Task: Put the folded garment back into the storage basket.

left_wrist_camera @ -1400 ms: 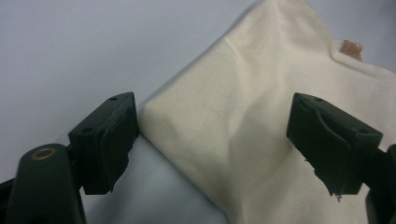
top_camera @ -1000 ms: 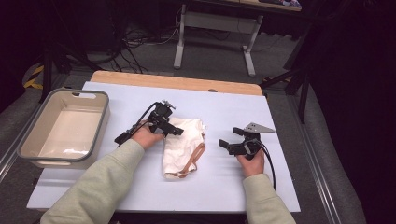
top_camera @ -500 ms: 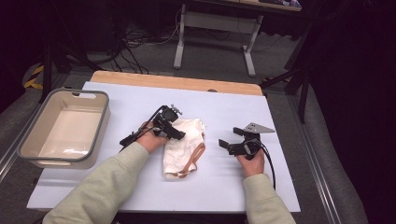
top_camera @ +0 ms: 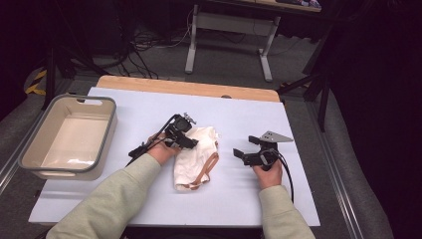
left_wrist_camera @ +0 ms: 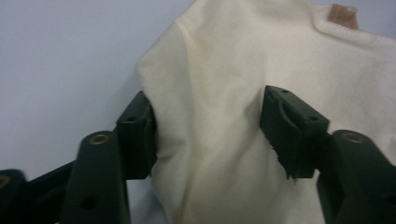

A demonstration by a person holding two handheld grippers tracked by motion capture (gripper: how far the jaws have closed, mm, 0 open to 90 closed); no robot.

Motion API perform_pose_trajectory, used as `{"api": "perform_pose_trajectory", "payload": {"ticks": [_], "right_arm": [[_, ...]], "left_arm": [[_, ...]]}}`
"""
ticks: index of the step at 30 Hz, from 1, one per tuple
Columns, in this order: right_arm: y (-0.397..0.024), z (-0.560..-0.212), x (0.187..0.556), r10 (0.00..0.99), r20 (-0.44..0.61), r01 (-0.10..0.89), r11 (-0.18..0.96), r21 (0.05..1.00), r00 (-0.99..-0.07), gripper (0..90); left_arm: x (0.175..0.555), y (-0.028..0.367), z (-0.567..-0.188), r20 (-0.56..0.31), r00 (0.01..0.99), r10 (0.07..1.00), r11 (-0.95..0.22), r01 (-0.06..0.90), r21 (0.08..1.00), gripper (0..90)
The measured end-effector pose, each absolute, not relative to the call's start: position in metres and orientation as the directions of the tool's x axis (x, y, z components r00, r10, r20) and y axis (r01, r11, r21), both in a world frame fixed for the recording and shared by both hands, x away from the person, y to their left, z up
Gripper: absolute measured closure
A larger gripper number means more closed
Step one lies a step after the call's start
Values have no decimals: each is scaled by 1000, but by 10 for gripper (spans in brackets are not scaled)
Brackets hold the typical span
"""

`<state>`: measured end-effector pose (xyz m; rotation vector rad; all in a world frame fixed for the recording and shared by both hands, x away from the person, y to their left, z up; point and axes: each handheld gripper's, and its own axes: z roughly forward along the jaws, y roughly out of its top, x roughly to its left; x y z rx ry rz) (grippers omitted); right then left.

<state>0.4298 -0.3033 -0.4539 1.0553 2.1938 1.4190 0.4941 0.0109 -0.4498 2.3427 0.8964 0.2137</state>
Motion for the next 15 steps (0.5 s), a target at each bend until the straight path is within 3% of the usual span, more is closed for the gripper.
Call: {"api": "perform_pose_trajectory", "payload": {"ticks": [5,15], "right_arm": [[-303,-454,430,728,120,409,234,882,-675,56],[-304,-454,430,723,127,407,227,885,-679,46]], "left_arm": [[489,7,-448,-92,770,631,-585,551,596,686],[492,9,-446,-124,778,616,-582,555,594,738]]}}
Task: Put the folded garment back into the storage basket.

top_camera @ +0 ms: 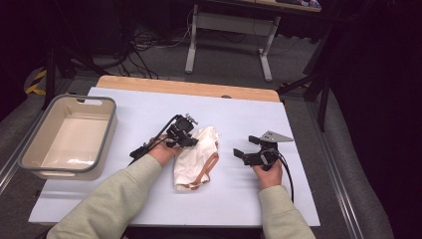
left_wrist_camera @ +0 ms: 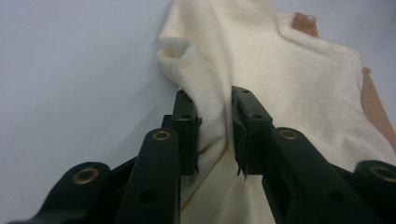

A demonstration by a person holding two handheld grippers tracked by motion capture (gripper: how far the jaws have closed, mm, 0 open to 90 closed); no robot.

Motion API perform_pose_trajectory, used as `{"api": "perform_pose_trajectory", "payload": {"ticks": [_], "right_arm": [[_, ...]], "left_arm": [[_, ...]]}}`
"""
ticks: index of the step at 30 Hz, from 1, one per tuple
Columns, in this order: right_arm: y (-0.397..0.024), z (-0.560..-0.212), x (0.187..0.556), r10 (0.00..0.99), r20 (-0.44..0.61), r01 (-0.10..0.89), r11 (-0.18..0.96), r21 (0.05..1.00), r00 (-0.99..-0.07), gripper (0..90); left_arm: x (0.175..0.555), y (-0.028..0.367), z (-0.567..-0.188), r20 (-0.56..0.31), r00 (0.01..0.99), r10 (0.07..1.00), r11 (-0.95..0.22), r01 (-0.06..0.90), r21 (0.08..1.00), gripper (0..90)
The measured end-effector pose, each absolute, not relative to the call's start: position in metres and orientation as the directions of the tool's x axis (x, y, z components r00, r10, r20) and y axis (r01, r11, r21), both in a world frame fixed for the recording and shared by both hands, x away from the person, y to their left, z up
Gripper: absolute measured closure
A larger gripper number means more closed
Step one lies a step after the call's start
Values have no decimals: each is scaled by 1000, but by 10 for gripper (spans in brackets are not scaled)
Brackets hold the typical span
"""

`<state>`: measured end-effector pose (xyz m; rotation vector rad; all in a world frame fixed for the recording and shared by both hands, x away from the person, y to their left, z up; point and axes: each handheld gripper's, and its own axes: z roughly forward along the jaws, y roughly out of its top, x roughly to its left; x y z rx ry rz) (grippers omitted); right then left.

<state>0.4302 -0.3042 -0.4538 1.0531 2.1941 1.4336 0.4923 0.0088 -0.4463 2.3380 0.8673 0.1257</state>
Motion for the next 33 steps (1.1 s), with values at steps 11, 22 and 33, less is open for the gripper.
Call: {"api": "perform_pose_trajectory", "payload": {"ticks": [11,22,33], "right_arm": [[-302,-449,426,722,66,352,252,902,-688,8],[-301,-449,425,717,37,326,270,906,-696,5],[-298,-449,425,709,18,314,288,905,-705,5]], "left_arm": [[481,15,-418,-154,797,584,-514,509,690,745],[467,30,-384,-155,859,488,-422,388,819,746],[451,49,-350,-91,884,458,-332,265,905,747]]}}
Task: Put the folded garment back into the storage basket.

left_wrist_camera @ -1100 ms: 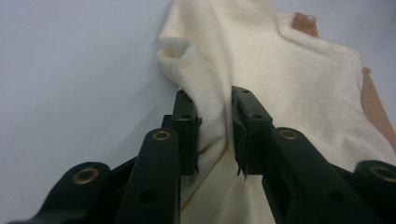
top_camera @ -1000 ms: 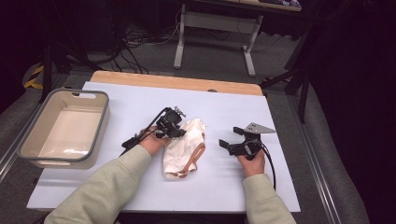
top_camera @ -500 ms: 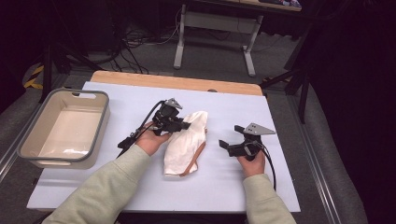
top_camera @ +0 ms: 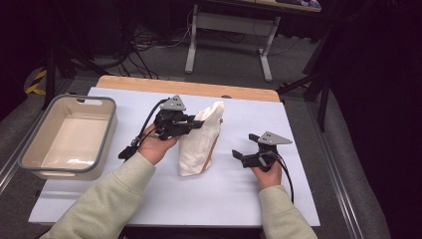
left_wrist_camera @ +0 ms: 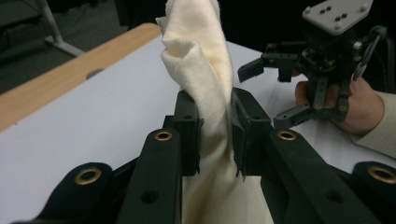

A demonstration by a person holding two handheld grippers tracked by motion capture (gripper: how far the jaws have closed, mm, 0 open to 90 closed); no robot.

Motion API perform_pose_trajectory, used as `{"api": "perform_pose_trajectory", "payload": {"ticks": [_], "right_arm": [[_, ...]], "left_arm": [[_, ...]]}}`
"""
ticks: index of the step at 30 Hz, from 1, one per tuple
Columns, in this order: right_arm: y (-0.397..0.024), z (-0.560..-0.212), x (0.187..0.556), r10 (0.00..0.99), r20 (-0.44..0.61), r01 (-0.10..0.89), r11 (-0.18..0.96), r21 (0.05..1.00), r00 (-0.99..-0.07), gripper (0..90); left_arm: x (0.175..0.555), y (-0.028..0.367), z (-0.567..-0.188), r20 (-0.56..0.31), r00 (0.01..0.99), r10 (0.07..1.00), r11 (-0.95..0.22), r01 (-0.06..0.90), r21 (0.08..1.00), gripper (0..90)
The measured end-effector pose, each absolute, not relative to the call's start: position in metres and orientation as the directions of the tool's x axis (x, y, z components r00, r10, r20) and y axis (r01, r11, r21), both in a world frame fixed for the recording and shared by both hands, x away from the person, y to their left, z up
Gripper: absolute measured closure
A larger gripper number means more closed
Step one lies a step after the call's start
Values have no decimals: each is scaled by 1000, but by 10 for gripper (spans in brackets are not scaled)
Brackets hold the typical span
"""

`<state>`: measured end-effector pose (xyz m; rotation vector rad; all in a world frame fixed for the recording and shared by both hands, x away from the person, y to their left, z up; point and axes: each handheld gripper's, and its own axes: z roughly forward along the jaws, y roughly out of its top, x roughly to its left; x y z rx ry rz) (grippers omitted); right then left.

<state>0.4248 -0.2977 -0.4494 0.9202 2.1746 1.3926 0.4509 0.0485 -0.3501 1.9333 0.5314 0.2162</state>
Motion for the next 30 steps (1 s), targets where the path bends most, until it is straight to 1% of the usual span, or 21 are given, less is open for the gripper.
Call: {"api": "perform_pose_trajectory", "payload": {"ticks": [4,8,23,27,30], "right_arm": [[-298,-449,425,713,8,310,295,904,-701,6],[-297,-450,424,713,8,315,300,900,-701,6],[-295,-451,424,703,17,322,304,897,-711,7],[-294,-452,424,697,22,320,301,898,-717,7],[-294,-452,424,693,27,320,297,900,-720,7]], "left_arm": [[449,57,-340,-71,880,469,-323,246,914,748],[448,68,-331,-69,876,478,-307,240,921,748],[434,123,-299,-34,846,532,-257,200,945,748],[431,140,-293,-34,833,552,-245,201,948,748],[430,151,-289,-53,826,560,-231,217,948,748]]}}
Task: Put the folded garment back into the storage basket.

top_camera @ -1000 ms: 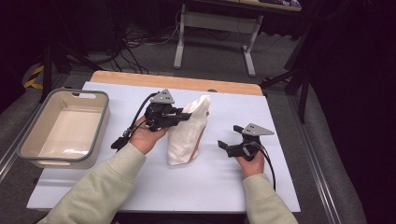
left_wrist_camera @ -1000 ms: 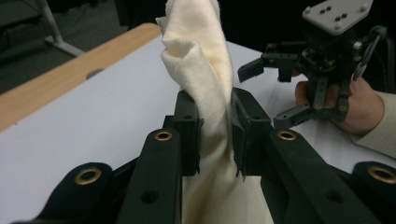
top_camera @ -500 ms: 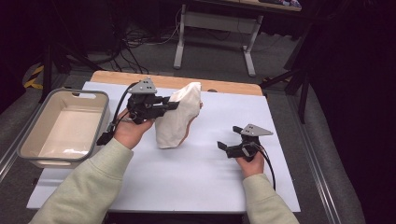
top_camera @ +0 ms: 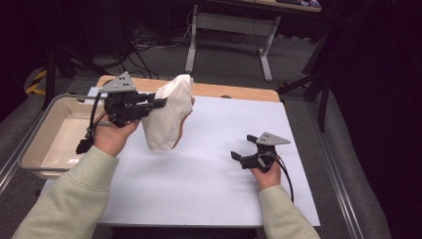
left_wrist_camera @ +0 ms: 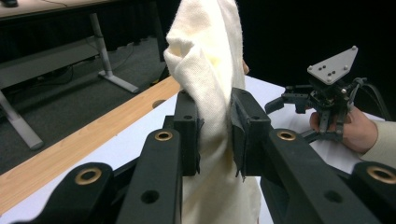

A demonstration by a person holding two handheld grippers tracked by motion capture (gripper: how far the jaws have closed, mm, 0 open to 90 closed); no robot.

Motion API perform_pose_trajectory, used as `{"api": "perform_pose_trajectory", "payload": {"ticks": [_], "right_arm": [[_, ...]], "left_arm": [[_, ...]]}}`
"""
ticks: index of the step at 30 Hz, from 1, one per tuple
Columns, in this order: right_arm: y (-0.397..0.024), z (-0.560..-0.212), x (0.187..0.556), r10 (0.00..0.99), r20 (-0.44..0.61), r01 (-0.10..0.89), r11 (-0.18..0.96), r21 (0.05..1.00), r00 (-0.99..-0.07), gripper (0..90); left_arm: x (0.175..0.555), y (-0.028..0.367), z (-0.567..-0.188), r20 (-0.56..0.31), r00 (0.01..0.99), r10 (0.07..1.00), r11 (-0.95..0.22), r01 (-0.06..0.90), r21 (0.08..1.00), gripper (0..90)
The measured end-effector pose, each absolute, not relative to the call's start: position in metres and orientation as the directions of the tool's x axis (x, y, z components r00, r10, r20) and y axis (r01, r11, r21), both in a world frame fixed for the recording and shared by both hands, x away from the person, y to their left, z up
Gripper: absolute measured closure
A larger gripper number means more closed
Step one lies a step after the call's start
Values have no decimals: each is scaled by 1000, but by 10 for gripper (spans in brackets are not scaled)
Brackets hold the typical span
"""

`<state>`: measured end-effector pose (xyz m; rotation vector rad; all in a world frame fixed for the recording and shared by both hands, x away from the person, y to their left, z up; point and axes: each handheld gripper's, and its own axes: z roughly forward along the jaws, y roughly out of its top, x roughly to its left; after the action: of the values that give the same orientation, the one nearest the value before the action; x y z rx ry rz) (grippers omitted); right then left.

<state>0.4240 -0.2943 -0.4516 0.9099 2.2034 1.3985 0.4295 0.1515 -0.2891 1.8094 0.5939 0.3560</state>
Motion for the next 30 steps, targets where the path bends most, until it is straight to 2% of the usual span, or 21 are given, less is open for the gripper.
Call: {"api": "perform_pose_trajectory", "payload": {"ticks": [18,30], "right_arm": [[-293,-452,424,694,26,329,307,893,-719,9],[-293,-453,424,692,38,335,300,893,-721,12]], "left_arm": [[418,216,-266,-17,780,626,-228,204,952,747],[407,260,-258,3,716,698,-223,213,951,747]]}}
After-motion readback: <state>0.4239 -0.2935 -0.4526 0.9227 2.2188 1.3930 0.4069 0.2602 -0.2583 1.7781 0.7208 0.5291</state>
